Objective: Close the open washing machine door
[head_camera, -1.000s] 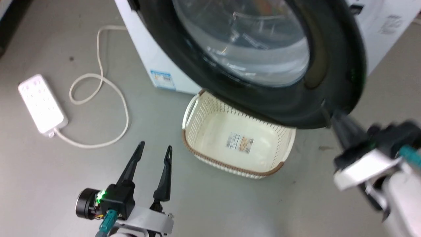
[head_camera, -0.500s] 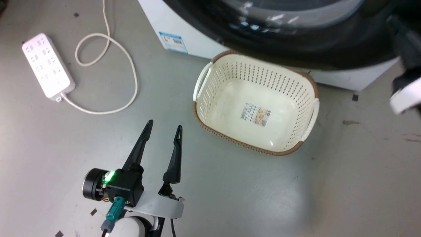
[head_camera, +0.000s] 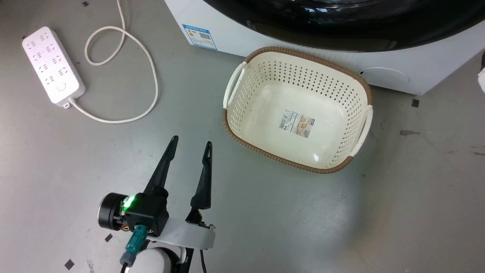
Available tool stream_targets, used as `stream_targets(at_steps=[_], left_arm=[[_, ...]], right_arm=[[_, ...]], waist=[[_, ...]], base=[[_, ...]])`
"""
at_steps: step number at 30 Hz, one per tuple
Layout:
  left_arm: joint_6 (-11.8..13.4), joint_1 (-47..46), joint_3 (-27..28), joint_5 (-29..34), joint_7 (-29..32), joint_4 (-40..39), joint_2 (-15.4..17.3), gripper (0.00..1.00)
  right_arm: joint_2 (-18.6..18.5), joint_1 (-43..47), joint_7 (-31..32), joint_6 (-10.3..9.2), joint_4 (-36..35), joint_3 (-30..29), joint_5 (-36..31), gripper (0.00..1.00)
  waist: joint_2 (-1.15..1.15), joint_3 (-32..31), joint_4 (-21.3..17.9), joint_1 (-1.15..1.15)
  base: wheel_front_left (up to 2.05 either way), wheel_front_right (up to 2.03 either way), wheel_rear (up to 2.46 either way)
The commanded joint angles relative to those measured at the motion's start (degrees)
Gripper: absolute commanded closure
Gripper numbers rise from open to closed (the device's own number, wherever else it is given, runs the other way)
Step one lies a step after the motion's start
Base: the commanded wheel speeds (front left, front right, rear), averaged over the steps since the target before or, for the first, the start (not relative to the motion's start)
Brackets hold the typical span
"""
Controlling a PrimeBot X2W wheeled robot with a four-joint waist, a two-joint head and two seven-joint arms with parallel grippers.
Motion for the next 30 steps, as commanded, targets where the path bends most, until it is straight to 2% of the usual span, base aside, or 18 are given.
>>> stream_targets(at_steps=[1, 9, 10, 11, 12, 16, 19, 29, 30], left_arm=[[0.3, -0.7, -0.1, 0.1, -0.2, 0.2, -0.1, 0.00], [-0.4, 0.1, 0.9, -0.1, -0.2, 1.6, -0.1, 0.00], [-0.5, 0.3, 1.1, -0.3, -0.2, 1.7, -0.1, 0.00], [-0.7, 0.5, 1.3, -0.4, -0.2, 2.0, -0.1, 0.00], [-1.0, 0.8, 1.4, -0.4, -0.2, 2.2, -0.1, 0.00], [-2.0, 2.0, 1.8, -0.3, -0.2, 4.1, -0.1, 0.00], [-2.2, 3.3, 2.9, -0.3, -0.2, 5.2, -0.1, 0.00], [-3.9, 7.3, 6.2, -0.9, -0.2, 8.3, 0.0, 0.00], [-3.9, 7.3, 6.2, -0.9, -0.2, 8.3, 0.0, 0.00]], right_arm=[[-1.0, -2.2, -0.4, -0.71, 1.7, -0.6, 0.5, 1.00], [1.6, 2.9, -2.4, -0.71, 2.9, 1.2, 2.1, 1.00], [1.9, 4.3, -2.6, -0.71, 2.5, 1.2, 2.2, 0.65], [2.3, 5.9, -2.7, -0.71, 2.0, 1.2, 2.3, 0.10], [2.6, 7.6, -2.8, -0.71, 1.3, 1.0, 2.5, 0.00], [4.2, 15.8, -2.8, -0.71, -3.9, -2.2, 2.4, 0.00], [5.7, 22.8, -2.9, -0.71, -9.1, -3.8, -0.7, 0.00], [17.9, 44.0, -2.9, -0.71, -22.6, -15.0, -6.0, 0.00], [17.9, 44.0, -2.9, -0.71, -22.6, -15.0, -6.0, 0.00]], waist=[[0.00, -0.4, -0.4, 0.00], [0.00, -6.4, -2.1, 0.00], [0.00, -7.4, -2.4, 0.00], [0.00, -8.7, -2.7, 0.00], [0.00, -9.8, -2.9, 0.00], [0.00, -15.0, -4.1, 0.00], [0.00, -18.4, -5.4, 0.00], [0.00, -25.5, -9.5, 0.00], [0.00, -25.5, -9.5, 0.00]], base=[[0.00, 0.00, 0.00], [0.00, 0.00, 0.00], [0.00, 0.00, 0.00], [0.00, 0.00, 0.00], [0.00, 0.00, 0.00], [0.00, 0.00, 0.00], [0.00, 0.00, 0.00], [0.00, 0.00, 0.00], [0.00, 0.00, 0.00]])
